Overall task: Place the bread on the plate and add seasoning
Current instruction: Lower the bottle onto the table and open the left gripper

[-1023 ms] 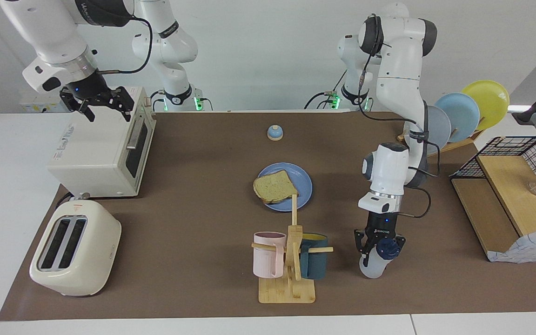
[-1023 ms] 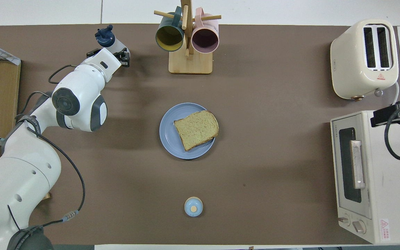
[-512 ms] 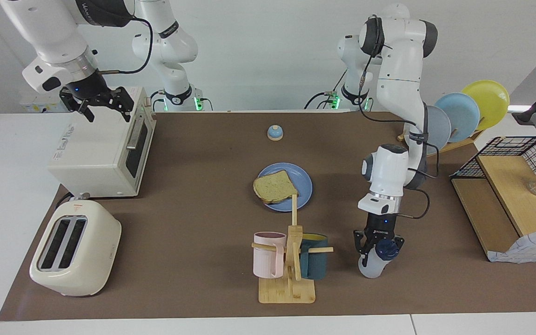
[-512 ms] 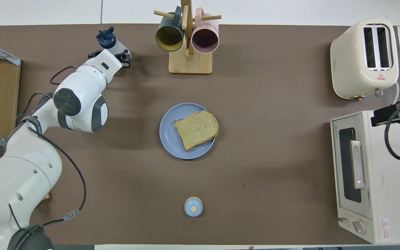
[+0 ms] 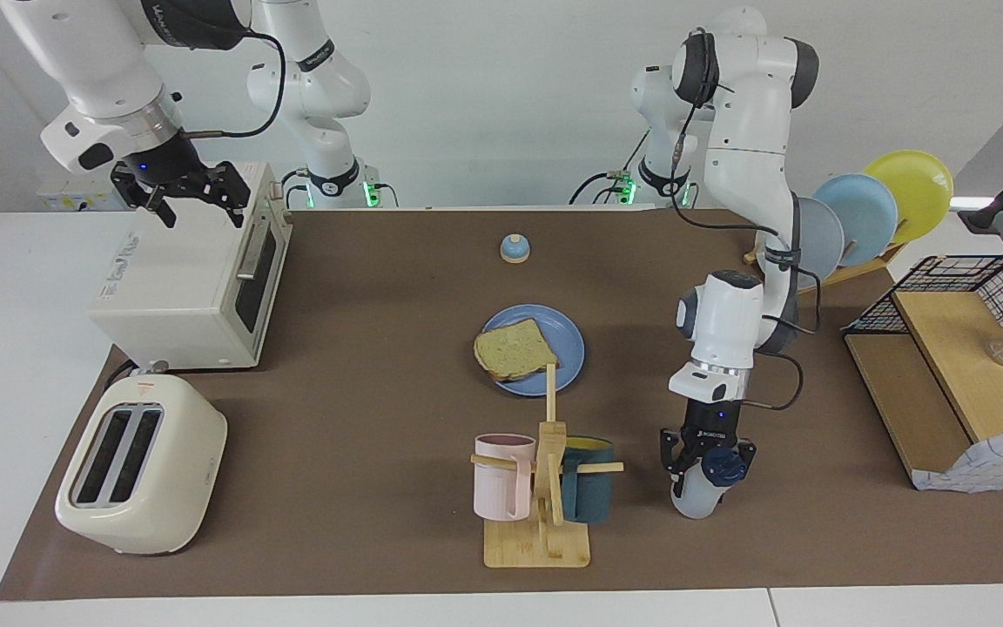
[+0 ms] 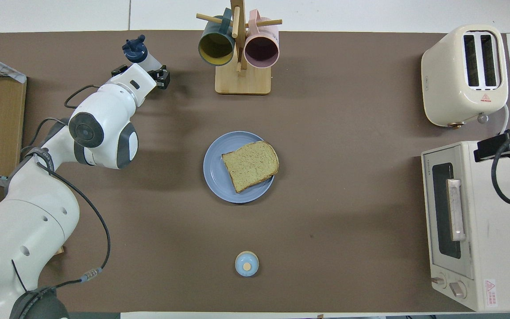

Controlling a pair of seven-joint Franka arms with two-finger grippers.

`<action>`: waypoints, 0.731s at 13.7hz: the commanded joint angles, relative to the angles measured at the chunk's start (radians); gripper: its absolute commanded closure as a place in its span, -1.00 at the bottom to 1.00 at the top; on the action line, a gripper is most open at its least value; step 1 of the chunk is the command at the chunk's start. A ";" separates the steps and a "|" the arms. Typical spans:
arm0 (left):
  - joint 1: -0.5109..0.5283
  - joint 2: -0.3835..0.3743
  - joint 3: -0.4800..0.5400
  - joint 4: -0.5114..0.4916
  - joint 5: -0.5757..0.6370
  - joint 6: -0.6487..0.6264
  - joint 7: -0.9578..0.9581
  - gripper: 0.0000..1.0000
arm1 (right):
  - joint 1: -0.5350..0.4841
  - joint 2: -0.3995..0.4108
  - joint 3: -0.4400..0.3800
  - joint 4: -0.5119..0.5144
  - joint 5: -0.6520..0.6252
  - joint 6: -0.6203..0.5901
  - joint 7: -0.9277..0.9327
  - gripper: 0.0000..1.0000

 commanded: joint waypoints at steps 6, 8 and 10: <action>0.009 -0.009 -0.005 -0.023 -0.001 -0.012 0.004 -0.70 | -0.005 0.002 0.001 0.025 -0.005 -0.036 -0.029 -1.00; 0.012 -0.020 -0.005 -0.057 -0.001 0.011 0.004 -0.72 | -0.013 0.000 0.001 0.022 0.000 -0.031 -0.029 -1.00; 0.011 -0.023 -0.005 -0.062 -0.003 0.021 -0.003 -0.77 | -0.013 0.000 0.001 0.020 0.000 -0.023 -0.028 -1.00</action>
